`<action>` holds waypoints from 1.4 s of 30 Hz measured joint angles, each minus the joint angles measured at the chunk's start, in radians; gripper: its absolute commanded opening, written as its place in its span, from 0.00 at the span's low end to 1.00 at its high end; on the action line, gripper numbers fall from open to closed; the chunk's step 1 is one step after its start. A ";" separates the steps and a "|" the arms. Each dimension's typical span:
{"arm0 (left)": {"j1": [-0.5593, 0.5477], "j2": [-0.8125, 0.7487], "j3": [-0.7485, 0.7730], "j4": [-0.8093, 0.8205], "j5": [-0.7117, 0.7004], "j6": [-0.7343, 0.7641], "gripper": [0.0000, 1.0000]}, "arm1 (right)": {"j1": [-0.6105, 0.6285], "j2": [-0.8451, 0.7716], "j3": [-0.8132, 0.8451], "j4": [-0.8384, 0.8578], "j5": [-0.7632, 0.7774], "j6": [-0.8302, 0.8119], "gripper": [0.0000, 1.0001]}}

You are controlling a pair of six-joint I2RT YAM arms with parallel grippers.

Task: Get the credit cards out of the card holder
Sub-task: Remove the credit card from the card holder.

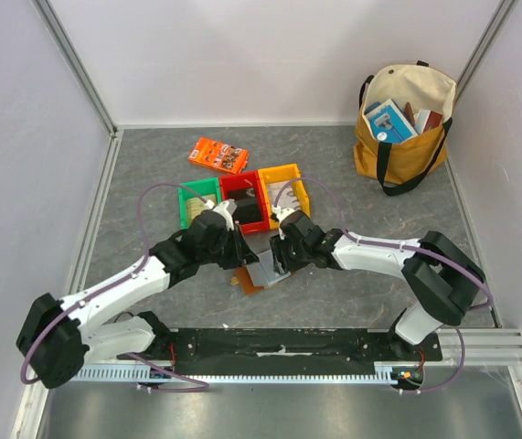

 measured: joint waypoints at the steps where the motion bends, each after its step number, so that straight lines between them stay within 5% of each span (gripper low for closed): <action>1: -0.008 0.017 0.000 0.003 -0.002 0.000 0.15 | 0.000 0.003 -0.002 0.002 0.000 0.001 0.50; 16: -0.020 0.109 -0.177 0.039 -0.101 0.000 0.10 | 0.000 0.002 -0.004 0.003 -0.012 0.007 0.49; 42: -0.021 0.109 -0.219 0.048 -0.122 0.000 0.09 | 0.006 -0.008 -0.004 0.044 -0.080 0.008 0.41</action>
